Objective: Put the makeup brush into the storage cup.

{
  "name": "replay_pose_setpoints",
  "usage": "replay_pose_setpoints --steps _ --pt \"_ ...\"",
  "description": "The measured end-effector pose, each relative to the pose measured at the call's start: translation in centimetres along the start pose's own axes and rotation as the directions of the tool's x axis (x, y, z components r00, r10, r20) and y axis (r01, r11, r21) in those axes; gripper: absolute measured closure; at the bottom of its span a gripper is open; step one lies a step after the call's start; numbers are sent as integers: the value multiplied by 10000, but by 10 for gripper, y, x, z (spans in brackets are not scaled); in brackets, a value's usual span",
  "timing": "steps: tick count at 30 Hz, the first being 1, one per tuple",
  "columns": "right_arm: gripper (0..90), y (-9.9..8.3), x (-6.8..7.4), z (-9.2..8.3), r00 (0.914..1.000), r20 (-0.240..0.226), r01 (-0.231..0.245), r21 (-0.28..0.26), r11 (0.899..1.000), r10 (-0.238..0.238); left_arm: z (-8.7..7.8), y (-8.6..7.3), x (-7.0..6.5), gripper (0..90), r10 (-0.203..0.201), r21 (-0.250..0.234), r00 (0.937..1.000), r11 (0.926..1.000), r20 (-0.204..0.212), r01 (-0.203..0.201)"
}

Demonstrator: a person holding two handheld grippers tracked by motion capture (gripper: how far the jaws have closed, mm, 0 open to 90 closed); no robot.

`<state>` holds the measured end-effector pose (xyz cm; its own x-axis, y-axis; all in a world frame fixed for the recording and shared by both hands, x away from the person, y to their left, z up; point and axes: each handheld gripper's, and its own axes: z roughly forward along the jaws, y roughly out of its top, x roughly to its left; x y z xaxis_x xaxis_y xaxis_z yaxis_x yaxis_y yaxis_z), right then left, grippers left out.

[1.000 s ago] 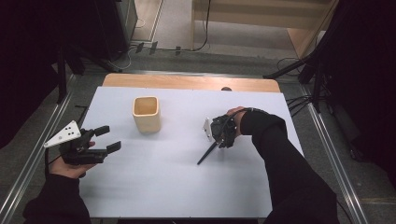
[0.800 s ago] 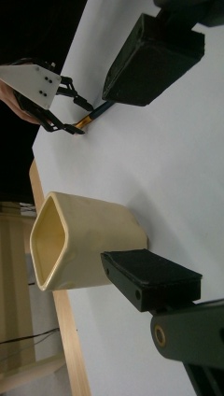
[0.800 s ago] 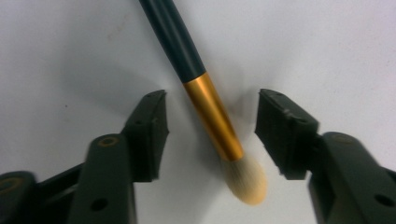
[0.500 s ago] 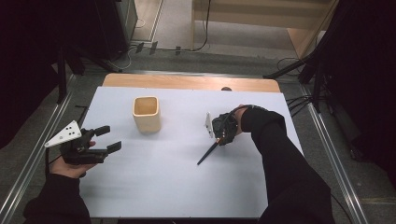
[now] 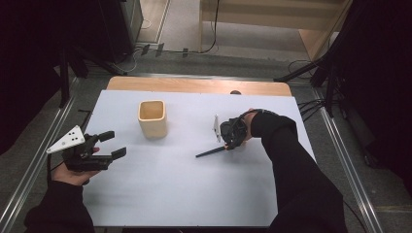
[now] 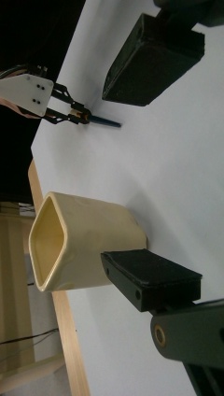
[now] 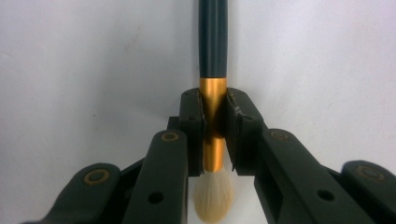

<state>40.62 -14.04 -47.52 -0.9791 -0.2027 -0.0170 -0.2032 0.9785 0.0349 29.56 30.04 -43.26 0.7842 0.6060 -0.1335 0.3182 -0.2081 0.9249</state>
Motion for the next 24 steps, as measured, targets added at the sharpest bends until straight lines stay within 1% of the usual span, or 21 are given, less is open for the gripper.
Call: replay_pose_setpoints --steps 1,3,4,6,9,12,14,15,16,17,18,20,23,24 --pt "794 0 0 0 9995 -73 -299 67 9995 300 0 0 0 195 4 16 10000 10000 2 -4" --pt "796 0 -2 0 9991 -181 -385 -1 9993 385 0 0 0 195 6 20 10000 10000 3 -6" --pt "796 0 -2 0 9984 -239 -517 32 9987 518 0 0 0 195 1 22 10000 10000 1 -1" --pt "796 0 -3 -1 9984 -258 -508 10 9987 508 0 0 0 195 1 25 10000 10000 -8 -1" --pt "796 0 -3 -1 9967 -388 -719 -181 9972 711 0 0 0 195 -11 8 10000 10000 -5 11" --pt "796 -1 -1 -2 9962 -310 -824 -220 9964 817 0 0 0 195 -29 8 10000 10000 -10 29" --pt "796 -1 -1 -6 9958 -284 -877 -411 9953 866 0 0 0 195 -50 17 10000 10000 30 50" --pt "796 -2 0 -9 9954 -196 -951 -475 9943 943 0 0 0 195 -75 35 9999 10000 98 75" --pt "796 -2 0 -12 9938 -218 -1100 -606 9921 1088 0 0 0 195 -103 47 9999 9999 132 102" --pt "796 -3 1 -14 9938 -100 -1112 -699 9913 1108 0 0 0 194 -113 25 9998 9999 180 112" --pt "796 -4 2 -17 9920 -133 -1261 -820 9886 1255 0 1 -1 194 -108 20 9997 9999 207 108" --pt "796 -6 5 -21 9866 -98 -1627 -1228 9790 1628 1 1 -1 193 -129 11 9996 9999 247 129" --pt "796 -11 10 -27 9849 -4 -1713 -1543 9731 1733 2 1 -2 192 -160 44 9993 9999 341 159" --pt "796 -11 10 -27 9849 -4 -1713 -1543 9731 1733 2 1 -2 192 -160 44 9993 9999 341 159"
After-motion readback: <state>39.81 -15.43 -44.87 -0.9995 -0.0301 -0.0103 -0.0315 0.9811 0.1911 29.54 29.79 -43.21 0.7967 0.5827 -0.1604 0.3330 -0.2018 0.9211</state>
